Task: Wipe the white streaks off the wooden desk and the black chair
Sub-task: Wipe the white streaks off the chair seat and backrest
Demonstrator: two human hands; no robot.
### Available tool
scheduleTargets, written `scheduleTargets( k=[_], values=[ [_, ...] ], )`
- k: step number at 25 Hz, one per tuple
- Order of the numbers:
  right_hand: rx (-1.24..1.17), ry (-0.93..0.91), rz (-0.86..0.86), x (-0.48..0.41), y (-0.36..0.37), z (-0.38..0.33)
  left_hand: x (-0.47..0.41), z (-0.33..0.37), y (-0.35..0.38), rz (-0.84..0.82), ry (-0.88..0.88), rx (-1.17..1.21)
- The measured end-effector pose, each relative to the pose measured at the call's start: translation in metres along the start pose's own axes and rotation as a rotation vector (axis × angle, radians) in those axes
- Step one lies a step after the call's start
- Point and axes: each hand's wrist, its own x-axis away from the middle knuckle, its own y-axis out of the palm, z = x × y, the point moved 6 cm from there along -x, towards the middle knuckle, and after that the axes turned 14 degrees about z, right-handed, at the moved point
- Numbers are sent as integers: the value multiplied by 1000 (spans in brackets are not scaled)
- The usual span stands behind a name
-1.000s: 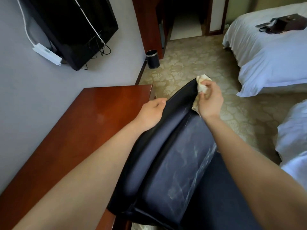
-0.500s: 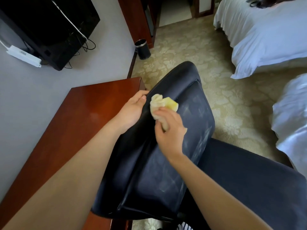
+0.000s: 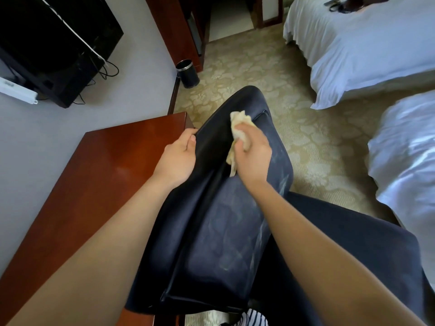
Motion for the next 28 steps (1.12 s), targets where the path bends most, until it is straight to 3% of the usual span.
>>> scheduleTargets(
  k=[8,14,20,28],
  values=[
    [310,391,-7,-86,6,41,-1,-2,2,-11,-9,-33],
    [147,201,30,-28,3,21,-6,-6,3,3,-19,-45],
    [44,26,-101,60,-18,-2,-5,-8,4,31,-10,-84],
    [-188,-350,-239,177,-51,-30,3,-14,-13,99,-229,394]
  ],
)
